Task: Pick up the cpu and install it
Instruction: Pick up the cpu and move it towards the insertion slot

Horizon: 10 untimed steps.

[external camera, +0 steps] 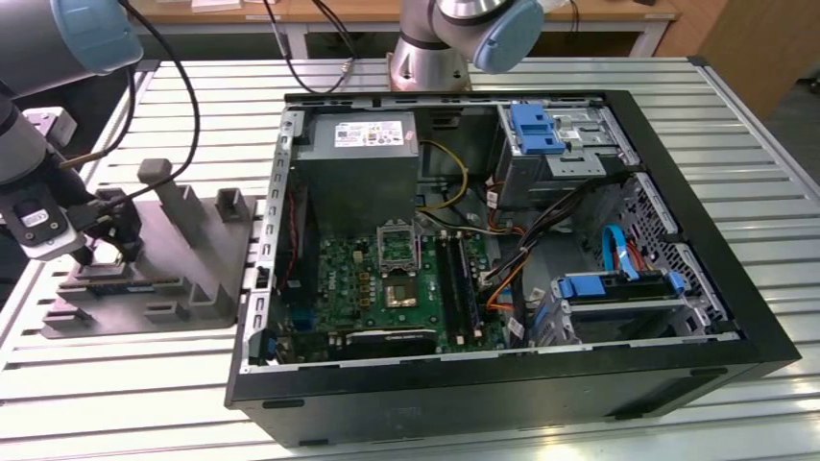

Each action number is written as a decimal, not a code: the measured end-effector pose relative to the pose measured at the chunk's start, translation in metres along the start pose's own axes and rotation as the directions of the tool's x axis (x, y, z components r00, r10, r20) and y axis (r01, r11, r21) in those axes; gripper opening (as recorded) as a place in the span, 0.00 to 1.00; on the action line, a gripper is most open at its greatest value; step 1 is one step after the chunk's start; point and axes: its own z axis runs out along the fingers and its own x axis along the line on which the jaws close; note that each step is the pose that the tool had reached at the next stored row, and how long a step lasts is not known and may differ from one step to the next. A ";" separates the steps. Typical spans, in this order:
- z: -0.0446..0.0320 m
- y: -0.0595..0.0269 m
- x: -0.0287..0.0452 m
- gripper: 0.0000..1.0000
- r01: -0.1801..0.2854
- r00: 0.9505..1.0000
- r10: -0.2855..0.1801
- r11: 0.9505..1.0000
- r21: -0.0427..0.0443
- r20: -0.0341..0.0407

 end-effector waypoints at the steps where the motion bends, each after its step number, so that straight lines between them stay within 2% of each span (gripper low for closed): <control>1: 0.0000 0.0000 0.0000 0.62 0.000 1.000 0.000 1.000 0.000 0.000; 6: 0.0000 0.0000 0.0000 0.60 -0.001 1.000 0.001 1.000 0.000 0.000; 7: 0.0000 0.0000 0.0000 0.53 -0.001 1.000 0.001 1.000 0.000 0.000; 10: 0.0000 0.0000 0.0000 0.53 -0.001 1.000 0.001 1.000 0.000 0.000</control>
